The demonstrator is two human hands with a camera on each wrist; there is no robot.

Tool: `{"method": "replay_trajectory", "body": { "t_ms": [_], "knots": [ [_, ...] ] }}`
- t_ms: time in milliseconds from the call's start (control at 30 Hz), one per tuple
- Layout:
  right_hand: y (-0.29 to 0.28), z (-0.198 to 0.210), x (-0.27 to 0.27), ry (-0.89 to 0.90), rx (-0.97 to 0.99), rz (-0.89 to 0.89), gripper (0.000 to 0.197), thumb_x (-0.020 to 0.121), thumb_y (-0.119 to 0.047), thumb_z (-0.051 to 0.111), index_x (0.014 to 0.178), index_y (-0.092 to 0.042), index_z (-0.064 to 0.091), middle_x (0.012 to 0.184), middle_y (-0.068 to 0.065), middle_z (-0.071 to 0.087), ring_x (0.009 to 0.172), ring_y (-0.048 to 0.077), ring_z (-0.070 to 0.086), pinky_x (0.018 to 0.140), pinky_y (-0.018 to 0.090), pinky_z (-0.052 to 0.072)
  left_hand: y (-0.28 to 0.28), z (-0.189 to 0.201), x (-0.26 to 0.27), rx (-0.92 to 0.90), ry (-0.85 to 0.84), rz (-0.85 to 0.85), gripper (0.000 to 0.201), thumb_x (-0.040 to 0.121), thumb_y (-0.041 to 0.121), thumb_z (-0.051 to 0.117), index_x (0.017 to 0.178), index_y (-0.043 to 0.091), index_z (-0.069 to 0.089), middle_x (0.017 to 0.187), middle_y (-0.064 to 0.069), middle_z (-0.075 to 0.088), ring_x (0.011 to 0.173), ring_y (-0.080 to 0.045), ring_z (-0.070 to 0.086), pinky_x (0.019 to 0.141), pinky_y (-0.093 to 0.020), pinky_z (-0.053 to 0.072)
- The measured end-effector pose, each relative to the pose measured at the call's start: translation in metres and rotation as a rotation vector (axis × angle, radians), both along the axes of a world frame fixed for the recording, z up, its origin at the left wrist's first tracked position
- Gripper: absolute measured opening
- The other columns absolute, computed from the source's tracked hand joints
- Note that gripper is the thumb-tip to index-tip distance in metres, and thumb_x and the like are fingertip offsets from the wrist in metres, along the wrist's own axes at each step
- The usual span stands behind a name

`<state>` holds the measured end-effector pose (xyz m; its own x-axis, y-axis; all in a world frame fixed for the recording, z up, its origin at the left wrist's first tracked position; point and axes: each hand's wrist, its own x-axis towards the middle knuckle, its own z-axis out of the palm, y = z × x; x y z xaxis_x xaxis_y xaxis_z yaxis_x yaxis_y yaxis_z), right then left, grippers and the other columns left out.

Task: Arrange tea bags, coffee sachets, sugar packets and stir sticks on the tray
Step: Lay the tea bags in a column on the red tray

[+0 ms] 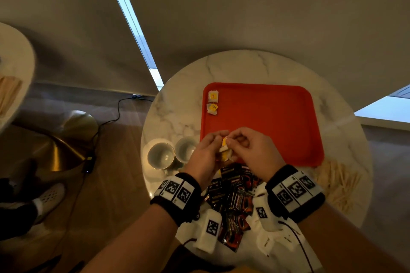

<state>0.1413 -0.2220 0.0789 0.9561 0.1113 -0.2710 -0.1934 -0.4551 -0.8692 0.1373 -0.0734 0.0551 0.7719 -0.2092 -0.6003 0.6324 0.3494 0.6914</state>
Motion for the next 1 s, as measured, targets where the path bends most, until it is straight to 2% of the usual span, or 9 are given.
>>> {"method": "replay_trajectory", "body": {
  "t_ms": [100,233,367,433,600,700,800,900,1000],
  "knots": [
    [-0.006,-0.003,0.007,-0.002,0.012,-0.043,0.005,0.096,-0.025,0.067,0.093,-0.021,0.068,0.083,-0.004,0.073,0.067,0.008,0.07,0.061,0.021,0.055,-0.006,-0.003,0.002,0.001,-0.017,0.028,0.03,0.11,0.02,0.038,0.13,0.007,0.056,0.13,-0.024,0.063,0.108,-0.033,0.066,0.102,-0.055,0.05],
    [-0.006,-0.002,0.009,0.006,-0.089,-0.008,0.025,0.09,-0.052,0.066,0.089,-0.027,0.067,0.081,-0.007,0.07,0.07,0.006,0.066,0.063,0.02,0.054,-0.011,-0.005,0.006,0.048,-0.064,0.012,0.029,0.11,0.025,0.038,0.128,0.013,0.057,0.126,-0.017,0.067,0.114,-0.034,0.067,0.1,-0.055,0.053],
    [-0.009,-0.006,0.018,-0.029,-0.029,-0.054,0.006,0.095,-0.03,0.067,0.091,-0.026,0.068,0.084,-0.007,0.071,0.072,0.003,0.066,0.065,0.018,0.052,-0.016,-0.005,0.012,0.01,-0.044,0.026,0.042,0.109,0.039,0.035,0.129,0.012,0.061,0.123,-0.017,0.069,0.11,-0.028,0.067,0.098,-0.047,0.053],
    [-0.013,-0.006,0.023,-0.042,0.018,-0.088,0.005,0.096,-0.025,0.065,0.092,-0.025,0.067,0.085,-0.006,0.072,0.073,0.006,0.069,0.066,0.022,0.056,-0.018,-0.005,0.015,-0.017,-0.035,0.043,0.041,0.107,0.039,0.042,0.131,0.01,0.059,0.125,-0.018,0.067,0.107,-0.025,0.068,0.097,-0.044,0.056],
    [-0.023,-0.01,0.032,-0.084,0.065,-0.183,0.007,0.096,-0.02,0.064,0.09,-0.023,0.063,0.089,-0.002,0.071,0.081,0.016,0.071,0.074,0.04,0.061,-0.017,-0.012,0.021,-0.03,-0.043,0.054,0.03,0.102,0.019,0.056,0.128,0.004,0.057,0.114,-0.013,0.068,0.096,-0.02,0.07,0.079,-0.032,0.059],
    [-0.025,-0.008,0.034,-0.094,0.139,-0.229,0.003,0.098,-0.014,0.061,0.095,-0.013,0.061,0.089,0.006,0.072,0.08,0.018,0.073,0.07,0.032,0.06,-0.016,-0.013,0.023,-0.028,-0.047,0.034,0.037,0.099,0.026,0.062,0.128,0.003,0.058,0.109,-0.01,0.067,0.088,-0.016,0.068,0.071,-0.028,0.058],
    [-0.024,-0.004,0.035,-0.083,0.214,-0.257,0.005,0.098,-0.011,0.061,0.103,-0.009,0.062,0.092,0.007,0.072,0.081,0.018,0.073,0.071,0.028,0.06,-0.015,-0.014,0.025,-0.015,-0.069,-0.002,0.046,0.091,0.033,0.068,0.127,0.006,0.059,0.109,-0.008,0.066,0.089,-0.016,0.066,0.07,-0.028,0.057],
    [-0.023,-0.003,0.037,-0.037,0.221,-0.221,0.018,0.096,-0.014,0.065,0.115,-0.014,0.065,0.099,0.002,0.073,0.089,0.014,0.073,0.081,0.037,0.062,-0.015,-0.015,0.026,0.03,-0.126,-0.05,0.035,0.095,0.024,0.067,0.122,0.004,0.06,0.107,-0.008,0.067,0.09,-0.017,0.064,0.071,-0.027,0.056],
    [-0.023,-0.005,0.038,-0.07,0.147,-0.18,0.012,0.097,-0.018,0.065,0.108,-0.018,0.069,0.096,-0.002,0.075,0.088,0.013,0.073,0.083,0.042,0.061,-0.015,-0.013,0.026,0.069,-0.155,-0.073,0.031,0.095,0.022,0.068,0.119,0.003,0.061,0.099,-0.003,0.066,0.084,-0.013,0.064,0.072,-0.027,0.056]
  ]
}}
